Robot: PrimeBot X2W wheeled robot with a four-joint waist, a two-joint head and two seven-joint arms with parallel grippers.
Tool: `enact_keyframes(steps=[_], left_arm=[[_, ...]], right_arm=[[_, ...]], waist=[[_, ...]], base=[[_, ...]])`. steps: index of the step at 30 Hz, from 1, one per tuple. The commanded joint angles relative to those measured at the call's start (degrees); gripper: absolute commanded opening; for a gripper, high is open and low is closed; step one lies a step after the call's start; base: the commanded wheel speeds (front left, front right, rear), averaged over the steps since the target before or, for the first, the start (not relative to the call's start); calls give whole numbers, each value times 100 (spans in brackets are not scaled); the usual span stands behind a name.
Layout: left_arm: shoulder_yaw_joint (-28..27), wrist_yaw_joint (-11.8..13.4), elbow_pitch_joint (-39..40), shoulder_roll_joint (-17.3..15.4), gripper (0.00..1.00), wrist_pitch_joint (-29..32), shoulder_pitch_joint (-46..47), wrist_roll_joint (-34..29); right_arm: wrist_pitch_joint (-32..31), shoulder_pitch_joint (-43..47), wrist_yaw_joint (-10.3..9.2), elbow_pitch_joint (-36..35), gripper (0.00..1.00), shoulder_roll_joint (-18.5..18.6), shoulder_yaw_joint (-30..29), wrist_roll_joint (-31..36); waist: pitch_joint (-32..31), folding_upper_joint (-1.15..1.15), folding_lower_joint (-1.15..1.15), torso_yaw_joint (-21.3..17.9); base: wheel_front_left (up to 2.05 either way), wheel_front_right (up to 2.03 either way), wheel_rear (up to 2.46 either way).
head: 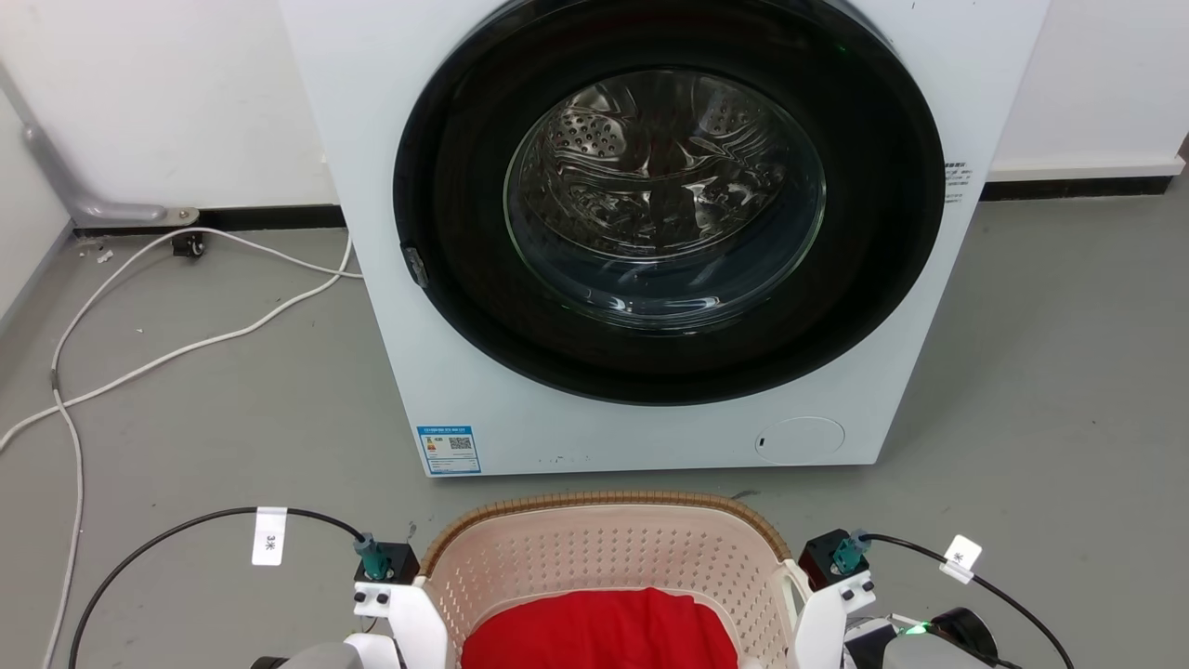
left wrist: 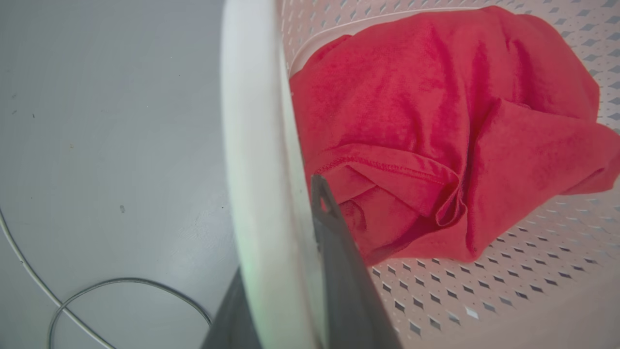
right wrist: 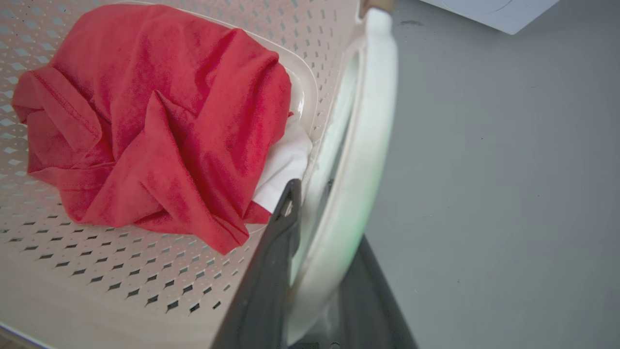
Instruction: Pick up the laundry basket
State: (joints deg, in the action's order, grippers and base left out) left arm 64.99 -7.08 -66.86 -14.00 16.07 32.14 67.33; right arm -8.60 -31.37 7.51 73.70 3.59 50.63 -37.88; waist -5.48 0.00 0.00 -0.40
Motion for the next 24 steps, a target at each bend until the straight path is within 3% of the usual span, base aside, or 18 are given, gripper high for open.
enact_keyframes(steps=[1, 24], left_arm=[[41, -68, -18, -59, 0, 17, -30, 7], [271, -68, -41, -25, 0, -58, -71, 269]], right_arm=[[10, 61, -4, 18, 0, 119, 46, -9], [-40, 112, -4, 20, 0, 157, 260, -157]], waist=[[-2, 0, 0, 0], [-33, 0, 0, 52]], base=[[0, 0, 0], [0, 0, 0]])
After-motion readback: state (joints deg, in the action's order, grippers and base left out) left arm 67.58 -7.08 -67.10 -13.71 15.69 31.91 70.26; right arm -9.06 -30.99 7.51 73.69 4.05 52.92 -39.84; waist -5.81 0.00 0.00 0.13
